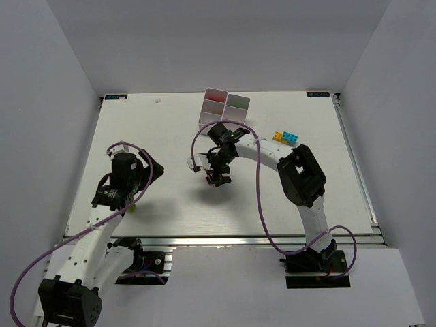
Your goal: Sort the legos into containers by color
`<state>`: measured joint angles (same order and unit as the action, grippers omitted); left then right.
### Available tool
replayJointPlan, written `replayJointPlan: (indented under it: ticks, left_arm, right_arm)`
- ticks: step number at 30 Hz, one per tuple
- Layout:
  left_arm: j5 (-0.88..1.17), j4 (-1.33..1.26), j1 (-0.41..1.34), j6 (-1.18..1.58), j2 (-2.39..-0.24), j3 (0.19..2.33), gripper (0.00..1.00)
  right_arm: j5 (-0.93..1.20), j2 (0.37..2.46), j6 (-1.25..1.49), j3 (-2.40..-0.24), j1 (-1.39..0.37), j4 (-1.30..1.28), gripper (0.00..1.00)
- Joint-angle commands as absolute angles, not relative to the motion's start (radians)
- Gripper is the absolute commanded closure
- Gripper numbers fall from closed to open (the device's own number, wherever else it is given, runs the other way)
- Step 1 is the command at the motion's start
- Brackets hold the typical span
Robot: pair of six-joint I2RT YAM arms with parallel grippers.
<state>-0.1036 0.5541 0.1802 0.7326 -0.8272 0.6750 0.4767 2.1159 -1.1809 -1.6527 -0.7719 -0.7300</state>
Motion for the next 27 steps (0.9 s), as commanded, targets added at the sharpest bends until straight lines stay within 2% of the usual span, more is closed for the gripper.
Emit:
replayJointPlan:
  ticks: [1, 27]
  left_arm:
    - [-0.095, 0.538, 0.178, 0.723, -0.827, 0.689, 0.02]
    - [-0.095, 0.522, 0.178, 0.718, -0.847, 0.683, 0.02]
  right_arm:
    - [0.485, 2.074, -1.196, -1.644, -0.770, -0.729, 0.19]
    - [0.491, 2.082, -1.210, -1.655, -0.761, -0.744, 0.19]
